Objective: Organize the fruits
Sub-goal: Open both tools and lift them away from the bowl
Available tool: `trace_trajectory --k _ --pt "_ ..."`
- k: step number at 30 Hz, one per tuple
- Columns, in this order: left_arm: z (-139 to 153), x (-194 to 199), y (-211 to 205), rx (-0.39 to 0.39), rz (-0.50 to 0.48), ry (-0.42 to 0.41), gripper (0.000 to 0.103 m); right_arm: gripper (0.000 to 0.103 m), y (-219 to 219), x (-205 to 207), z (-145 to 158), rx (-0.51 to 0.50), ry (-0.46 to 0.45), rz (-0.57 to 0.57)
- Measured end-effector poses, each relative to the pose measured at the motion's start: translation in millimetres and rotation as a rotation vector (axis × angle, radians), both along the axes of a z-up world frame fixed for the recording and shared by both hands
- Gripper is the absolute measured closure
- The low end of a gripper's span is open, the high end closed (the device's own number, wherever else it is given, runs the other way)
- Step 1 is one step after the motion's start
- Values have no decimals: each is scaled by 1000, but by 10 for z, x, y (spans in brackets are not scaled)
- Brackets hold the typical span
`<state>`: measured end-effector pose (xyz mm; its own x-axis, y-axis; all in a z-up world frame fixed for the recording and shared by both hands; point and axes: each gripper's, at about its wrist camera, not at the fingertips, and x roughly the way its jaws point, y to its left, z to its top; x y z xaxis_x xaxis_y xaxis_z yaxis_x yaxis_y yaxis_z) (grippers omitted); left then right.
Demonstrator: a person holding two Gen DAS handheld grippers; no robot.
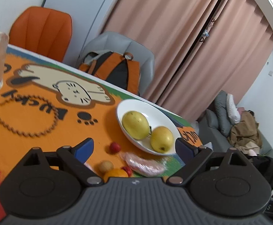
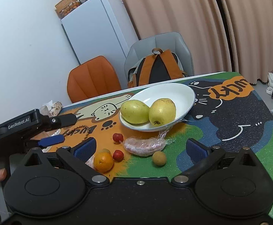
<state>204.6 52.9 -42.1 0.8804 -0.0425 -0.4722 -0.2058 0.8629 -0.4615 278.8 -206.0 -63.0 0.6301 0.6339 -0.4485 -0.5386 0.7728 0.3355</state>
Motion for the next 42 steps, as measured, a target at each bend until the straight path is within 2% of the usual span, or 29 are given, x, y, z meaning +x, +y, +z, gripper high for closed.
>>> trace_trajectory --k 11,15,17,25,36,42 --pt "-40 -197 -97 2 -66 29 10 0 -59 -124 11 -34 -20 7" --pt "-17 -302 -184 27 -71 -6 10 0 -77 -144 -2 -27 -13 10" --pt "-42 -348 -221 11 -72 -20 10 0 -85 -157 -16 -23 -8 11" --pt "-266 -534 -333 10 -128 61 10 0 -126 -255 -68 -33 5 15" --pt "-333 -677 -315 119 -132 117 10 0 -125 -367 -164 -94 16 -4" --pt "-367 -672 -307 148 -136 128 10 0 -116 -386 -237 -110 33 2"
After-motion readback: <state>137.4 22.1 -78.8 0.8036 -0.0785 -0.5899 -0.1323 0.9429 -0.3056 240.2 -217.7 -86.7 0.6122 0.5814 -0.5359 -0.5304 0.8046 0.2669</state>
